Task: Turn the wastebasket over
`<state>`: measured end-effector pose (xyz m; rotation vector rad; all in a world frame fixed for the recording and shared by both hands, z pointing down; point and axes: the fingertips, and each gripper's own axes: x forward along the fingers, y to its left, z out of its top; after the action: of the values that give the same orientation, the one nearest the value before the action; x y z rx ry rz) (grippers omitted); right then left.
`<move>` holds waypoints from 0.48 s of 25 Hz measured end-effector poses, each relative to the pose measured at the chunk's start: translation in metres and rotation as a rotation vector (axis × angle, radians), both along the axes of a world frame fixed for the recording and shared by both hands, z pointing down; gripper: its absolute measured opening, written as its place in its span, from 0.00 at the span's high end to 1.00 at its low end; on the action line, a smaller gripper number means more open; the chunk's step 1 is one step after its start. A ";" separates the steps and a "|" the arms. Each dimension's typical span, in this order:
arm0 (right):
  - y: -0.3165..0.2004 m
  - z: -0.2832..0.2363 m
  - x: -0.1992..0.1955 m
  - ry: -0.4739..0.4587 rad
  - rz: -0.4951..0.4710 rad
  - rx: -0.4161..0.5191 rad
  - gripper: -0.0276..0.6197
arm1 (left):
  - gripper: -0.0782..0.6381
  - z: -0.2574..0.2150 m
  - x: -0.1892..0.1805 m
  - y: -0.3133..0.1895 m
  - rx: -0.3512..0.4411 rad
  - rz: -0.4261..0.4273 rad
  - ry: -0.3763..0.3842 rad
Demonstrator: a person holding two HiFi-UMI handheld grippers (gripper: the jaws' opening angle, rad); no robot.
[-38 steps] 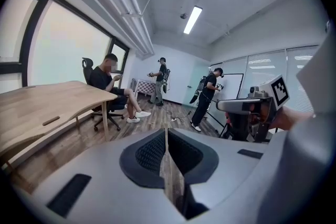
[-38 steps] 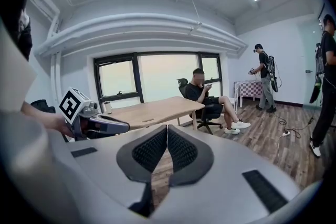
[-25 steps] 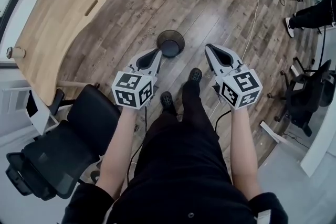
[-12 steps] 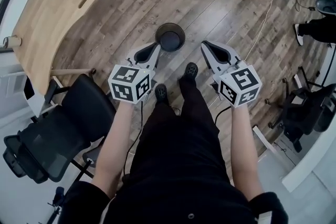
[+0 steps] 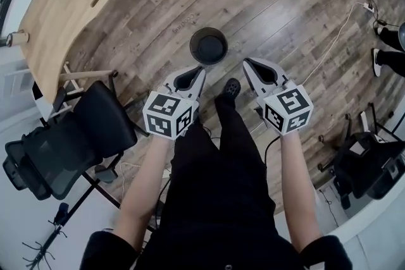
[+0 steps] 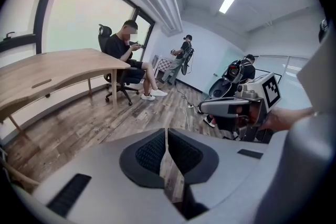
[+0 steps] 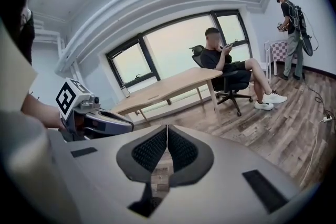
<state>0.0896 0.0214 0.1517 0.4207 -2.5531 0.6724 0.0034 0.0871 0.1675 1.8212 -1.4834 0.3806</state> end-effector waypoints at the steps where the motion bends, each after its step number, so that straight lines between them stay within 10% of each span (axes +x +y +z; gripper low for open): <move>1: -0.002 0.007 0.000 0.005 -0.011 -0.006 0.91 | 0.85 0.004 0.003 -0.004 -0.003 -0.004 0.001; 12: 0.004 0.120 -0.017 0.032 -0.067 -0.075 0.91 | 0.85 0.099 0.015 -0.028 -0.060 0.006 -0.014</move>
<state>0.0727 0.0253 0.2715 0.3164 -2.4907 0.7284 0.0187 0.0586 0.2661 1.7791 -1.4614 0.4373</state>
